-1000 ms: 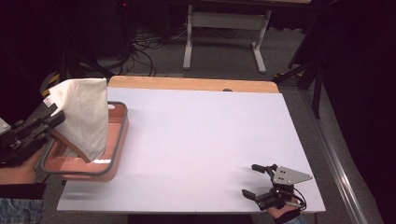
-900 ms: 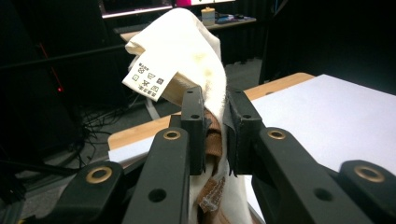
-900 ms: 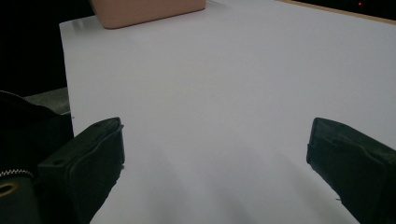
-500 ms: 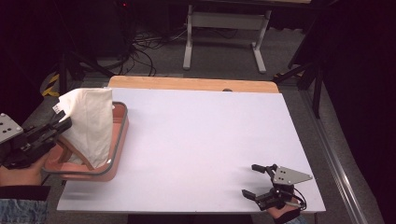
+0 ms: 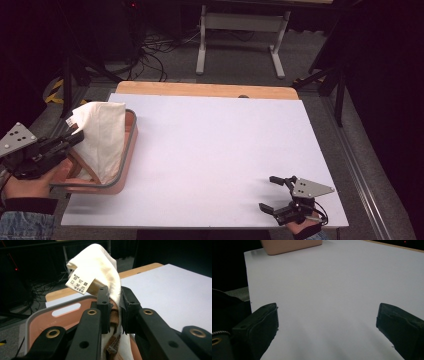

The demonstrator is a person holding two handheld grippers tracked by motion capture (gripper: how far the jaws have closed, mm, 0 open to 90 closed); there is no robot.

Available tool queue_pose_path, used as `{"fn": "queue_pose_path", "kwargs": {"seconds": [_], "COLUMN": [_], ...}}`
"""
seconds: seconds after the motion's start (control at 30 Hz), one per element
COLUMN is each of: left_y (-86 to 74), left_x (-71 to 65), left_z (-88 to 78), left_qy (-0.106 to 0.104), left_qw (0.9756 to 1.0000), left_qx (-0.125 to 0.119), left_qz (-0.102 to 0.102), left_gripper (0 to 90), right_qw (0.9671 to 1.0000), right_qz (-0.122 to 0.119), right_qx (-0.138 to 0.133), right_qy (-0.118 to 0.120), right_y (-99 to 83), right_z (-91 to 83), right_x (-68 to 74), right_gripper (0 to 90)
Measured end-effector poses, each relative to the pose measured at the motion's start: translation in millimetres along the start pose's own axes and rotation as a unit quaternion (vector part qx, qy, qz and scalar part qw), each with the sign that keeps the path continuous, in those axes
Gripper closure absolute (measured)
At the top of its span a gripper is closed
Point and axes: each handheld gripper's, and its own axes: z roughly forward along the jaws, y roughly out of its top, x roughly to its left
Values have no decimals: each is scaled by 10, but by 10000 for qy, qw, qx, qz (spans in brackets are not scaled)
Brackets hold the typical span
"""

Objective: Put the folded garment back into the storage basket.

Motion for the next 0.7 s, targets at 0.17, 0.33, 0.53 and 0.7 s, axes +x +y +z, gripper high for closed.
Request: {"fn": "queue_pose_path", "kwargs": {"seconds": [0.17,0.33,0.53,0.7], "left_y": [-52,-87,-122,-134], "left_x": [31,53,75,93], "left_z": [50,78,138,185], "left_qy": [2,-72,-162,-163], "left_qw": [9998,9995,9986,9981], "left_qx": [186,285,480,568], "left_qz": [-48,-110,-158,-164], "left_gripper": [800,799,799,798], "right_qw": [10000,10000,10000,10000], "right_qz": [7,10,10,8], "right_qx": [3,4,7,5], "right_qy": [2,0,3,2], "right_y": [-1,-1,-1,-1], "right_z": [1,1,3,2], "right_x": [-1,-1,-2,-2], "right_gripper": [46,46,47,47]}}
